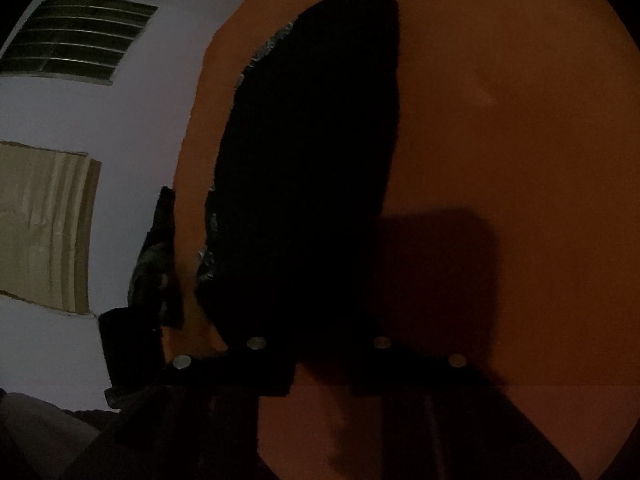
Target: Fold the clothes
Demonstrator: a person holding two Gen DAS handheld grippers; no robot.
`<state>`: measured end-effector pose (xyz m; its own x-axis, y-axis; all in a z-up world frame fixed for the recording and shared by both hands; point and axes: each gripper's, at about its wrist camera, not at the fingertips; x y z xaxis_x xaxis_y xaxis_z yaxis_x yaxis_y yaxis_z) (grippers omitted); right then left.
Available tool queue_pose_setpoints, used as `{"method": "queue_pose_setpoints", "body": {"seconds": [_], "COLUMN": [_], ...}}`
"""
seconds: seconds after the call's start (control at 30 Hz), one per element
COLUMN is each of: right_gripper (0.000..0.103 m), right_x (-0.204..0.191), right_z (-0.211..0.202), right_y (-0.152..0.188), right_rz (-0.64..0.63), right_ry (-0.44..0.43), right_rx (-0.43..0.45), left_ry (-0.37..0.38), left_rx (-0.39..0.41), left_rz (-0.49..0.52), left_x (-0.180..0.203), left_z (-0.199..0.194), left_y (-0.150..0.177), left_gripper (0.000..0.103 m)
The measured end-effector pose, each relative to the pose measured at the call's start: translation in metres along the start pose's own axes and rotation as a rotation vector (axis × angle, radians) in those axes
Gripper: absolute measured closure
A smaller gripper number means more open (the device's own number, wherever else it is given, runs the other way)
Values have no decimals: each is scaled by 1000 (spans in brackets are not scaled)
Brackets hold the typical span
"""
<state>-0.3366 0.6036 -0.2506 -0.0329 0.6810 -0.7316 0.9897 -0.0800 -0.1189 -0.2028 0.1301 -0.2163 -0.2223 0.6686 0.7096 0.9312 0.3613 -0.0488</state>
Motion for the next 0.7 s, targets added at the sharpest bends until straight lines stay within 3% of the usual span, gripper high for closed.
{"method": "queue_pose_setpoints", "body": {"seconds": [0.03, 0.13, 0.23, 0.33, 0.43, 0.47, 0.5, 0.53, 0.57, 0.63, 0.67, 0.7], "right_gripper": [97, 100, 100, 92, 88, 88, 88, 88, 88, 88, 88, 88], "right_x": [0, 2, 3, 3, -14, -22, -30, -39, -46, -51, -49, -50], "right_z": [0, 0, 1, -1, -20, -25, -28, -26, -23, -9, -6, -2], "right_y": [1, 2, 4, 6, 8, 9, 9, 9, 9, 6, 4, 4], "right_rz": [2, 8, 15, 14, -64, -99, -135, -171, -202, -234, -232, -229], "right_ry": [9, 37, 64, 92, 107, 105, 100, 86, 80, 101, 118, 130], "right_rx": [2, 7, 11, 22, 79, 99, 110, 107, 98, 60, 46, 40], "left_ry": [-4, -41, -109, -172, -170, -191, -233, -275, -316, -561, -616, -610], "left_rx": [4, -19, -47, -38, 49, 72, 88, 105, 121, 85, 75, 76], "left_rz": [2, 54, 159, 284, 415, 434, 445, 455, 465, 424, 377, 317], "left_x": [1, 7, 28, 54, 95, 101, 102, 103, 105, 75, 58, 43], "left_z": [4, 8, -8, -20, -21, -19, -12, -5, 1, 16, 14, 6], "left_y": [0, 5, 3, -5, -49, -62, -75, -87, -99, -112, -116, -118], "left_gripper": [99, 101, 101, 100, 84, 71, 60, 59, 59, 60, 64, 68]}}
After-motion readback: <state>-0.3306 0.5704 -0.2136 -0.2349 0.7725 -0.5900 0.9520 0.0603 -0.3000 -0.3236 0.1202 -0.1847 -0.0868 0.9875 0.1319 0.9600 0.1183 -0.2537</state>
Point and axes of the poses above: each gripper's, at about its wrist camera, not at the fingertips, and z roughly the way its jaws point, x to its right, y to its underside, and after that the axes turned 3 degrees about -x, right-handed
